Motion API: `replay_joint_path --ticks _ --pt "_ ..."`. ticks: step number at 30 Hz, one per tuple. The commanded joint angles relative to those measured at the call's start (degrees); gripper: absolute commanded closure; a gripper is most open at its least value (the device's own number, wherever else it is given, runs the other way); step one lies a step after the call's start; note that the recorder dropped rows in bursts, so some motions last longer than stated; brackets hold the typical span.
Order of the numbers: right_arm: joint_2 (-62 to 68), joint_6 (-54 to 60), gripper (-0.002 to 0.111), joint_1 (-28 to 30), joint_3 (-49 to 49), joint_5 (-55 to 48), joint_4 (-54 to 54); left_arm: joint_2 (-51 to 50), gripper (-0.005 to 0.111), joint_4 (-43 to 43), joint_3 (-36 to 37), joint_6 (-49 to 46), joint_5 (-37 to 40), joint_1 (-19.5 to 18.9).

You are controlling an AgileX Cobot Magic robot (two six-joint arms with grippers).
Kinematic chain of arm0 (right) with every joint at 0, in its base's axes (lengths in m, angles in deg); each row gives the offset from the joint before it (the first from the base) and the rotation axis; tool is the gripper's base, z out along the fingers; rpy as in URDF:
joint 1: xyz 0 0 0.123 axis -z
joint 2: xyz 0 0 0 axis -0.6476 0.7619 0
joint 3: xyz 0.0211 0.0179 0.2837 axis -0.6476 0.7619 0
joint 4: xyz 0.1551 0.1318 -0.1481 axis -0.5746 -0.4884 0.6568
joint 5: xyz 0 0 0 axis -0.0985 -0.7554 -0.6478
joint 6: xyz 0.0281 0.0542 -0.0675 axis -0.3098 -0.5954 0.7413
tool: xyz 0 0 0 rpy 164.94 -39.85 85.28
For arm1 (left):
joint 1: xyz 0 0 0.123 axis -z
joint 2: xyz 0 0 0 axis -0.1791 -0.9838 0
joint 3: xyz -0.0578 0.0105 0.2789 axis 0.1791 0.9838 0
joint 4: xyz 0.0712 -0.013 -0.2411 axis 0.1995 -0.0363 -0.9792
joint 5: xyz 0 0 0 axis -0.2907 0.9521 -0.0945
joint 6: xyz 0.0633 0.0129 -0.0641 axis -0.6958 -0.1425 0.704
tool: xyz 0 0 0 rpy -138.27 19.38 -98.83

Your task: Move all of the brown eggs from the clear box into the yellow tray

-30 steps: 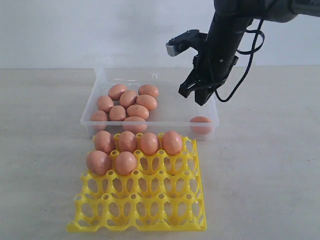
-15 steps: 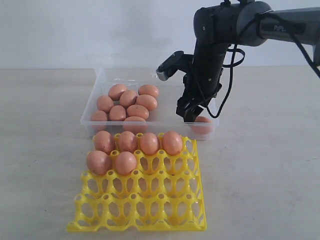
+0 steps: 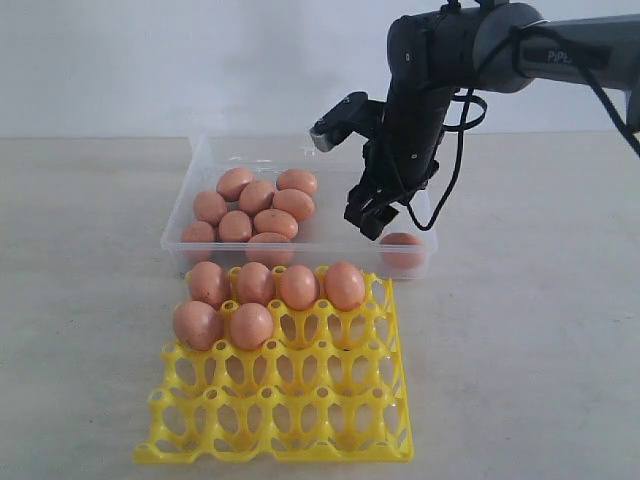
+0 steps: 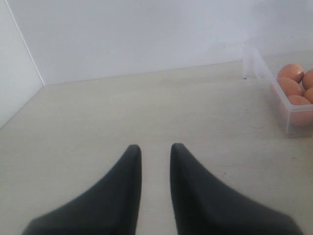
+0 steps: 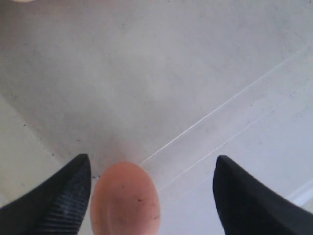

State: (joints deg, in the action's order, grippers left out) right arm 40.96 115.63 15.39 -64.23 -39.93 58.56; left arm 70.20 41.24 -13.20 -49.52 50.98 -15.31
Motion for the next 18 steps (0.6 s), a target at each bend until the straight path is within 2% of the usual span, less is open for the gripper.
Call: replay_joint_path --ticks 1,9,18 --pt "-0.14 -1.76 0.041 0.14 -0.04 -0.19 0.13 0.11 0.085 -0.11 0.22 0.12 -0.09 -0.1" --pt "-0.14 -1.76 0.041 0.14 -0.04 -7.6 -0.11 0.11 0.085 -0.11 0.22 0.12 -0.09 -0.1" --pt "1.29 -1.93 0.041 0.14 0.2 -5.03 -0.09 0.11 0.085 -0.11 0.22 0.12 -0.09 -0.1"
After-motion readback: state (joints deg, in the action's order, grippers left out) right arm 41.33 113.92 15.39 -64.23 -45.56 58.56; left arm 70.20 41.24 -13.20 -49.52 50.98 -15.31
